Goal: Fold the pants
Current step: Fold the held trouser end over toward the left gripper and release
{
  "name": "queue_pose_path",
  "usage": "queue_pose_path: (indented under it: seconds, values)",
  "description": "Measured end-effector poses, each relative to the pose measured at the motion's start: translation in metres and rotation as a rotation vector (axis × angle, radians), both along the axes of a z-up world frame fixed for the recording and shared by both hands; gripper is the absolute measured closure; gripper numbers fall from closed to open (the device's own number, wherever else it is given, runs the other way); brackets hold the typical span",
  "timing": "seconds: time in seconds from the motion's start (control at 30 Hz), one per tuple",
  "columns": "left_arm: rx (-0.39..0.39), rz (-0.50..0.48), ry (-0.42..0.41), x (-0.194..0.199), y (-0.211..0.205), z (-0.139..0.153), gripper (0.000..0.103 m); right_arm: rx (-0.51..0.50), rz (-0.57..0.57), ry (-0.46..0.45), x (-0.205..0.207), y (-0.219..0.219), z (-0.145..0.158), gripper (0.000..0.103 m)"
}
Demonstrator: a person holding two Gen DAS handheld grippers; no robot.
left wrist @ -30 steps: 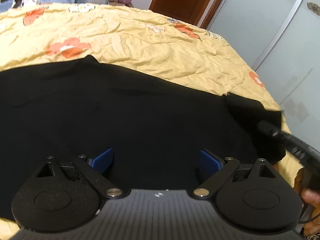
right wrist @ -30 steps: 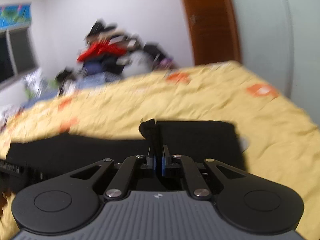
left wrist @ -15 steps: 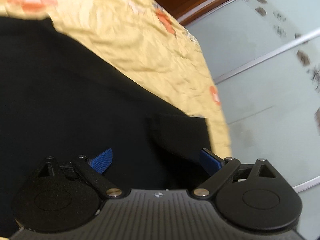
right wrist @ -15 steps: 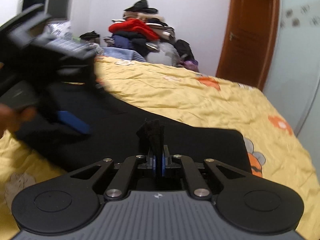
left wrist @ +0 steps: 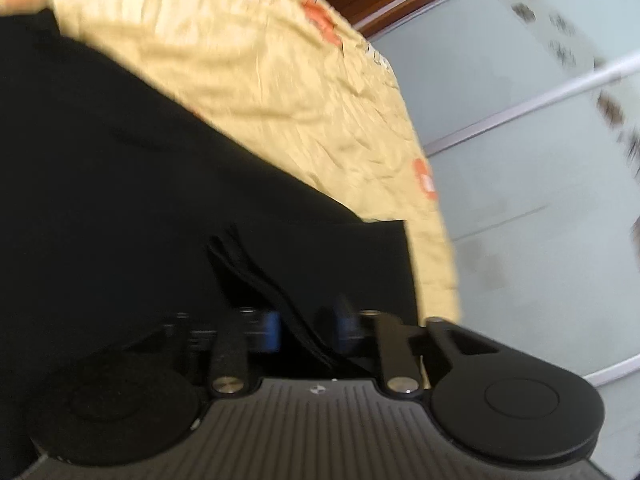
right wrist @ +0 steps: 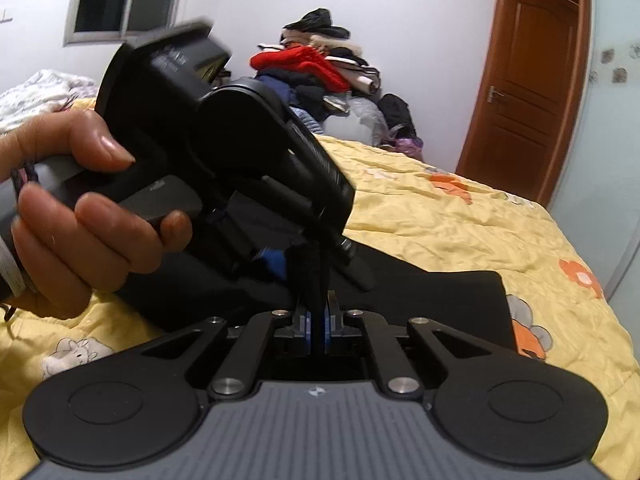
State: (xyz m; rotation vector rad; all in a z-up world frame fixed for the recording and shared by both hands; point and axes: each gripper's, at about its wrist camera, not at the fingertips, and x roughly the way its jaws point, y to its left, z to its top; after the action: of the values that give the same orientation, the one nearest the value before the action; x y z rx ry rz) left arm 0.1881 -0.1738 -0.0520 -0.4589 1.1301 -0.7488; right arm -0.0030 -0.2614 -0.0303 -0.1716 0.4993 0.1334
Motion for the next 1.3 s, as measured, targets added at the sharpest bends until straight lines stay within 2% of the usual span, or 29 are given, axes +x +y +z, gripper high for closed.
queue_pose_path:
  seconds: [0.13, 0.27, 0.53, 0.7, 0.9, 1.0, 1.1, 1.13, 1.3]
  values:
    - [0.148, -0.001, -0.188, -0.016, 0.005, 0.014, 0.096, 0.02, 0.032, 0.012, 0.007, 0.015, 0.0, 0.097]
    - [0.256, 0.014, -0.312, -0.021, 0.018, 0.021, 0.097, 0.011, 0.099, 0.022, 0.016, 0.036, 0.0, 0.097]
    - [0.441, 0.04, -0.454, -0.009, 0.034, 0.023, 0.096, 0.021, 0.166, 0.034, 0.044, 0.069, -0.001, 0.097]
    - [0.494, 0.049, -0.532, -0.007, 0.043, 0.028, 0.096, 0.044, 0.18, 0.031, 0.056, 0.079, -0.002, 0.097]
    - [0.558, 0.07, -0.577, -0.004, 0.045, 0.026, 0.095, 0.066, 0.19, 0.033, 0.065, 0.078, -0.009, 0.097]
    - [0.594, 0.065, -0.562, -0.002, 0.045, 0.02, 0.09, 0.071, 0.19, 0.1, 0.068, 0.074, -0.017, 0.092]
    - [0.633, 0.069, -0.585, -0.004, 0.046, 0.018, 0.076, 0.065, 0.202, 0.113, 0.057, 0.069, -0.014, 0.089]
    - [0.642, 0.068, -0.595, -0.006, 0.046, 0.019, 0.068, 0.076, 0.207, 0.12, 0.052, 0.064, -0.01, 0.086]
    - [0.719, 0.128, -0.664, -0.015, 0.048, 0.029, 0.059, 0.166, 0.155, 0.109, 0.018, 0.014, 0.005, 0.081]
